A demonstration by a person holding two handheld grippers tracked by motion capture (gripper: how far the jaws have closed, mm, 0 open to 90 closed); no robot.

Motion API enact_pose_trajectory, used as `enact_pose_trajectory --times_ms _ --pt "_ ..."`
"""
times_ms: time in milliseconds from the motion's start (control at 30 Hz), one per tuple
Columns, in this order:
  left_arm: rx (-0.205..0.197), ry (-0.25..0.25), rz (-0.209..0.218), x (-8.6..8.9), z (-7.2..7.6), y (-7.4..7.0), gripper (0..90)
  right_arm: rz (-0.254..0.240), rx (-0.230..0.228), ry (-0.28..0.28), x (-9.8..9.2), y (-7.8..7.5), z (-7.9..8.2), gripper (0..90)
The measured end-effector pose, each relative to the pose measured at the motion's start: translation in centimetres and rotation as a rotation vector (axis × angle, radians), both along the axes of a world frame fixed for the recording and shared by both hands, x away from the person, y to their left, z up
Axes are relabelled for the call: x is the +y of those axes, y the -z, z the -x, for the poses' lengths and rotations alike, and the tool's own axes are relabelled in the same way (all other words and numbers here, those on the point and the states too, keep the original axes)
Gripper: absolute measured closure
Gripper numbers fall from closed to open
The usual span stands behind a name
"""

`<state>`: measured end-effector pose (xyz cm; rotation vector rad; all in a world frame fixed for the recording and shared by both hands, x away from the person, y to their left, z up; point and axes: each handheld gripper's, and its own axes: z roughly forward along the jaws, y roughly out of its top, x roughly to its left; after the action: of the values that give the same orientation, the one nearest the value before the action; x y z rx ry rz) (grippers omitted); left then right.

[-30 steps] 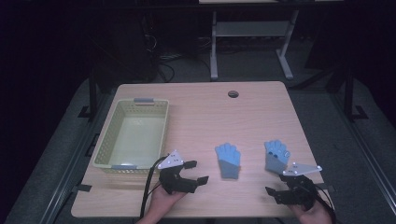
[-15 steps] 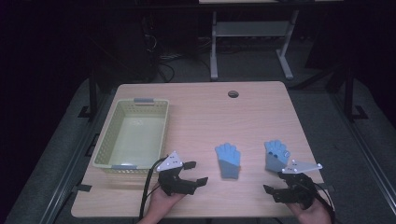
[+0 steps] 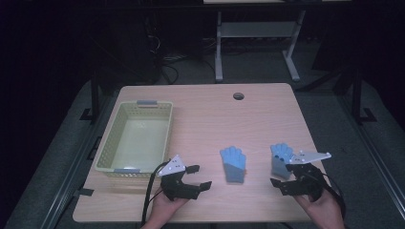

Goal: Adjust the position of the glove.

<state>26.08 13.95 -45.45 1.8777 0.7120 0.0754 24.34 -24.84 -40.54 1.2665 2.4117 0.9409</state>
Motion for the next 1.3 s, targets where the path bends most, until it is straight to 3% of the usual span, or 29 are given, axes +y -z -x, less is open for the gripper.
enact_pose_trajectory --times_ms 700,1300 --pt "-0.009 -0.003 0.013 0.1 0.1 -0.2 20.6 0.011 0.001 0.012 -0.7 -3.2 -3.9 23.0" --pt "-0.023 -0.014 0.018 0.0 0.2 -0.3 20.8 0.026 0.067 0.053 -1.6 -2.6 -7.2 24.3"
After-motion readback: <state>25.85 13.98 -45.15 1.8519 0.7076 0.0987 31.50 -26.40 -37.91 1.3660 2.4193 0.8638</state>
